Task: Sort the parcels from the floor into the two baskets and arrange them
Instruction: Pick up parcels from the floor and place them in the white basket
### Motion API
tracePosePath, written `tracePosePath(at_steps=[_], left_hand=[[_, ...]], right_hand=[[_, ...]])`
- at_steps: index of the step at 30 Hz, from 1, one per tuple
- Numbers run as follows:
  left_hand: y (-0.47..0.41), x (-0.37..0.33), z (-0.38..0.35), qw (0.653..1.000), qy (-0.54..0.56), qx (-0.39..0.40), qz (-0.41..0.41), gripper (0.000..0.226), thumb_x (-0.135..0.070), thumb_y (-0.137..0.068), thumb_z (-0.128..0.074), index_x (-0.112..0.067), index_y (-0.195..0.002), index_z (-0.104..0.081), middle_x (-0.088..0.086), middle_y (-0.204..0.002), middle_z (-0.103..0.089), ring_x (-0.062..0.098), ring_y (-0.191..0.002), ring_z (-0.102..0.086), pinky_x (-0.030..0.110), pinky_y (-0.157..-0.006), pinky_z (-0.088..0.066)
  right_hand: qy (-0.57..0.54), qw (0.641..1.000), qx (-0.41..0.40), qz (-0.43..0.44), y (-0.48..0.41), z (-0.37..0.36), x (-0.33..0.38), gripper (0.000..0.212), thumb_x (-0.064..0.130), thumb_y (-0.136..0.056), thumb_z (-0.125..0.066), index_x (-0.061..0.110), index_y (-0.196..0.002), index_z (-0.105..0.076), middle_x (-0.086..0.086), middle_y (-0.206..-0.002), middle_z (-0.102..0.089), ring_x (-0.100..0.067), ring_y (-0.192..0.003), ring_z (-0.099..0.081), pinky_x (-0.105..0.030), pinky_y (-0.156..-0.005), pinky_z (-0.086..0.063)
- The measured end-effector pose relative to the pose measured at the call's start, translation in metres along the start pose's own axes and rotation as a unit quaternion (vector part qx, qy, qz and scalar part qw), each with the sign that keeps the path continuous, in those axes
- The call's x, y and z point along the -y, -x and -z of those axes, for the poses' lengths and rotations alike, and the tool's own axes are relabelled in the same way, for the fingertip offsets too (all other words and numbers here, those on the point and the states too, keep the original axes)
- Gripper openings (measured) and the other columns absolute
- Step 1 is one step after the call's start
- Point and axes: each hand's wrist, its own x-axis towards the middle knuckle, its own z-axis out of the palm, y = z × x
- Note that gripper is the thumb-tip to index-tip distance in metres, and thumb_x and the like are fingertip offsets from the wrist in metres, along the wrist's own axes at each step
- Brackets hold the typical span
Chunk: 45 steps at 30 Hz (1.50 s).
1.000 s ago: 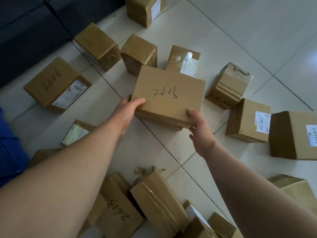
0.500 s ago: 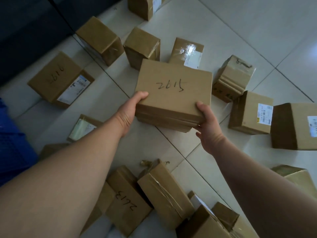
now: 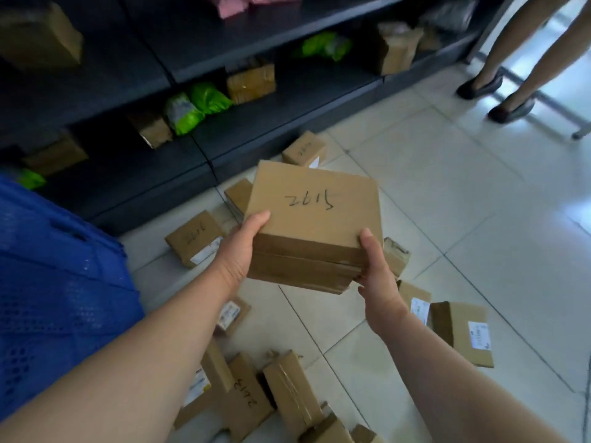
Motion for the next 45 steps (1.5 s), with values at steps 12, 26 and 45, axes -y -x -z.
tracePosePath(at_steps=[12, 26, 45], left_hand=[[0.265, -0.2, 0.074, 0.982, 0.118, -0.1, -0.107, 0.062, -0.081, -0.066, -0.055, -0.037, -0.107, -0.065, 0.001, -0.12, -0.064, 0.02, -0.111, -0.057, 0.039, -0.103, -0.04], [0.537, -0.208, 0.276, 0.912, 0.21, -0.277, -0.216, 0.063, -0.076, -0.078, -0.048, -0.041, -0.13, -0.052, -0.008, -0.137, -0.054, 0.017, -0.126, -0.048, 0.041, -0.11, -0.034], [0.697, -0.054, 0.609, 0.88, 0.226, -0.401, -0.114, 0.115, -0.096, -0.044, -0.049, -0.031, -0.139, -0.049, 0.001, -0.14, -0.053, 0.023, -0.126, -0.048, 0.046, -0.113, -0.031]], right_hand=[[0.119, 0.973, 0.141, 0.139, 0.237, -0.041, 0.233, 0.081, 0.077, -0.079, -0.045, 0.019, -0.135, -0.049, 0.001, -0.126, -0.058, -0.018, -0.114, -0.053, -0.032, -0.093, -0.032], [0.195, 0.896, 0.349, 0.191, 0.498, -0.226, 0.269, 0.082, 0.072, -0.082, -0.048, 0.021, -0.145, -0.037, 0.001, -0.122, -0.05, -0.019, -0.109, -0.047, -0.035, -0.093, -0.032], [0.296, 0.838, 0.446, 0.103, 0.7, -0.525, 0.074, 0.123, 0.094, -0.051, -0.051, 0.023, -0.151, -0.034, -0.003, -0.147, -0.046, -0.028, -0.131, -0.044, -0.049, -0.114, -0.03]])
